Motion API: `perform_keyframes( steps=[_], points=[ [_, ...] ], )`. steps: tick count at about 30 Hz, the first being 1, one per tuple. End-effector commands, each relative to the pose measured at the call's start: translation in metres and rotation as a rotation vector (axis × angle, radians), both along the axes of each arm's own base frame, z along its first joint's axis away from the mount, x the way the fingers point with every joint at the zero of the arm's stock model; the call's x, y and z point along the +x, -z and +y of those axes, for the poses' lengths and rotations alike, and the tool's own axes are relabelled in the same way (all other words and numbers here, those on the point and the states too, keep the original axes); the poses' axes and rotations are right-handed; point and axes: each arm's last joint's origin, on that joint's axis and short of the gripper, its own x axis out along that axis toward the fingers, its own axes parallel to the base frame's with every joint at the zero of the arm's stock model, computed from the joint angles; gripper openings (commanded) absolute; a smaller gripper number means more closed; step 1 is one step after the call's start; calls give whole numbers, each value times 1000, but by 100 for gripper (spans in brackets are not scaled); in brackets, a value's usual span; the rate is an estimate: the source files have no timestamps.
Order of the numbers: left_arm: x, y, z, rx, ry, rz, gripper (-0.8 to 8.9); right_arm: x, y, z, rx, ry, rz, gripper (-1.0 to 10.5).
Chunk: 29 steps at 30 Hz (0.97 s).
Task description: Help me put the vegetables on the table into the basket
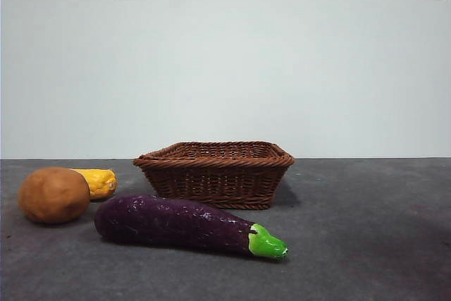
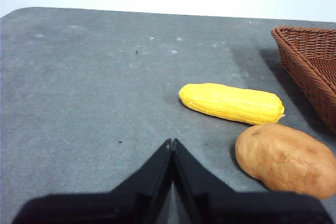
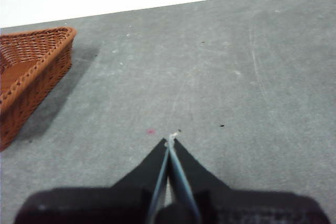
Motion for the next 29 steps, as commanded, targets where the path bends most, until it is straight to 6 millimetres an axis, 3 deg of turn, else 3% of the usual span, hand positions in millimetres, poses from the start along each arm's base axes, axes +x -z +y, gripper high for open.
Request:
perform_keyframes(
  steps=[1,5,11,17,29],
  points=[
    [0,2,0,-49,-9,2,-5,1,1,0,88,15,-3,-6],
    [-1,-1,0,-84,-6,18,-6,-1,-8,1,156,-1,-21,-8],
    [-7,-26,-2,-124,27,32,-6,-8,-44,3,189,-57,-101,-9],
    [-14,-69,-5,-169,118,18,-6,-14,-90,4,190,-101,-90,-9],
    [-14,-156,-10,-99,308,127,-6,-4,-178,9,23,-338,177,-9]
  ],
)
